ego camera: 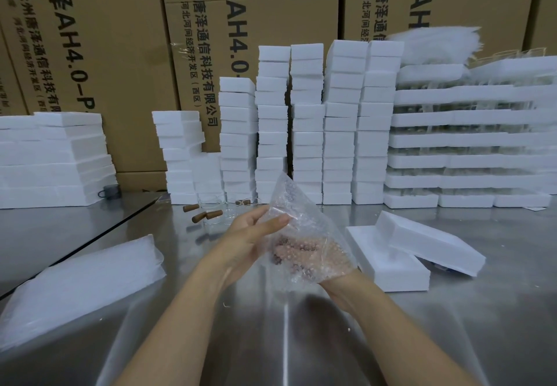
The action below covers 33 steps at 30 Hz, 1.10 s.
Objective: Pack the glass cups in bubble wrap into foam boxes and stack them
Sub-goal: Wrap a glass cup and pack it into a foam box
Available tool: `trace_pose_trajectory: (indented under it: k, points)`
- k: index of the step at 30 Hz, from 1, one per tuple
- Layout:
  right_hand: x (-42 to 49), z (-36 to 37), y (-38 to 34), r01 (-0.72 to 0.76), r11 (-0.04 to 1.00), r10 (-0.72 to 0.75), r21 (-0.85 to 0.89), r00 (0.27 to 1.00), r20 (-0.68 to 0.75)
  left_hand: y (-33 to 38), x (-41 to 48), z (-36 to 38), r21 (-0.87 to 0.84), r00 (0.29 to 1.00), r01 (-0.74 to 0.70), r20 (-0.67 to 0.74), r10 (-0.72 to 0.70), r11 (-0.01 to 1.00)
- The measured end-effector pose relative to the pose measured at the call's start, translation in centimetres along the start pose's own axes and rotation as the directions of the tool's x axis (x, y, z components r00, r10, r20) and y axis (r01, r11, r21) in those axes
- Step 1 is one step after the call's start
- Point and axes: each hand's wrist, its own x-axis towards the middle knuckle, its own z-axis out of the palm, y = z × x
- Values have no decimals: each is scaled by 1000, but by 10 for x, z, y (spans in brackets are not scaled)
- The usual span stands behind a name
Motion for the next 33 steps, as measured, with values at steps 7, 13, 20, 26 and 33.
trace_pose_trajectory:
  k: [7, 13, 20, 26, 33]
  points:
    - [4, 5, -4, 69, 992, -74, -106, 996, -41, -3, 4, 2, -83, 981, -91, -178, 75, 992]
    - [19, -1, 2, -18, 990, 40, 139, 986, -160, -1, 5, -3, -226, 943, -148, -325, 69, 963]
    - [13, 2, -3, -63, 992, 56, 106, 996, 67, -6, 9, -2, -263, 938, -124, -346, 26, 957]
    - [18, -14, -5, 38, 966, -3, 256, 991, -136, -9, 7, -14, -123, 930, -44, -368, -4, 991]
    - [17, -20, -11, 87, 961, -34, 262, 980, -198, -13, 7, -11, -51, 931, 41, -360, -57, 998]
